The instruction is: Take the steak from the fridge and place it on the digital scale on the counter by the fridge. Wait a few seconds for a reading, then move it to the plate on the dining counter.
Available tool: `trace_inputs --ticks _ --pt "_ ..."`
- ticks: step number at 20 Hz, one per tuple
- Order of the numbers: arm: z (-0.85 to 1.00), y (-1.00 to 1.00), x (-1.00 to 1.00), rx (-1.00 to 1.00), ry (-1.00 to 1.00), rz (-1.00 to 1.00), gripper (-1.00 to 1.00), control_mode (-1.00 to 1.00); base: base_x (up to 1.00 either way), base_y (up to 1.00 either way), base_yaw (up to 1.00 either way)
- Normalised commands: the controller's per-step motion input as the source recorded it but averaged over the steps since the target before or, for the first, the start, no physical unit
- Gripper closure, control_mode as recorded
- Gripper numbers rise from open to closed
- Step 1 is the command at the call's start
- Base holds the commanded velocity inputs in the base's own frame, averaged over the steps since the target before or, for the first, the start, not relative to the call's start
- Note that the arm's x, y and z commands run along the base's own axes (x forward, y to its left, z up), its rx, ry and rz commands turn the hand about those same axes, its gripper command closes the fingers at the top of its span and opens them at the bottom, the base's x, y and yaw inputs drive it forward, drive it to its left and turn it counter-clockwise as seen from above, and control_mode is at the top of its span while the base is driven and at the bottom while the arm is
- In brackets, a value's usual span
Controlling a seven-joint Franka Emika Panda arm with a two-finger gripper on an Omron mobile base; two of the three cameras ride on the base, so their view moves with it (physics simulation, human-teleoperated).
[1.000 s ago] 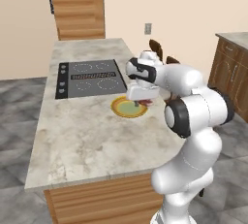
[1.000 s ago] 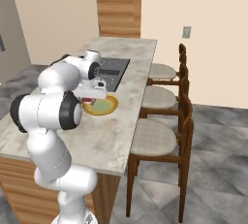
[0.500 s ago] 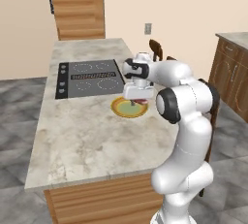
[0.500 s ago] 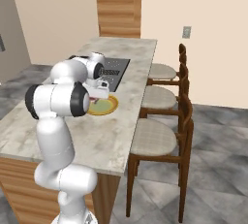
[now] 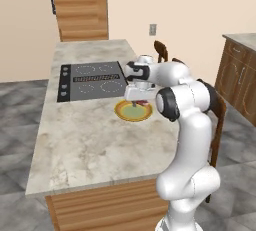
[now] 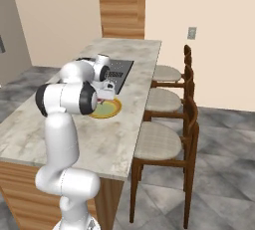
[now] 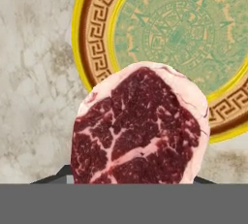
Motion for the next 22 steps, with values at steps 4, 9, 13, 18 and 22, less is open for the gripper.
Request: trace_inputs --ticks 4,9,13,18,22 --pt "-0.25 0.01 0.24 -0.02 0.0 -0.01 1.0 -1.0 0.0 0.0 0.0" --pt "-0.1 -0.18 -0.4 0.02 -0.06 0.0 1.0 -1.0 0.0 0.0 0.0" --pt "-0.26 0.02 -0.05 0.02 -0.34 -0.01 1.0 -1.0 0.0 0.0 0.0" --pt "-0.03 0.19 0.1 -0.02 -0.21 -0.03 1.0 -1.0 0.0 0.0 0.0" --pt "0.11 0.23 0.48 -0.2 0.18 -0.13 1.0 -1.0 0.0 0.0 0.0"
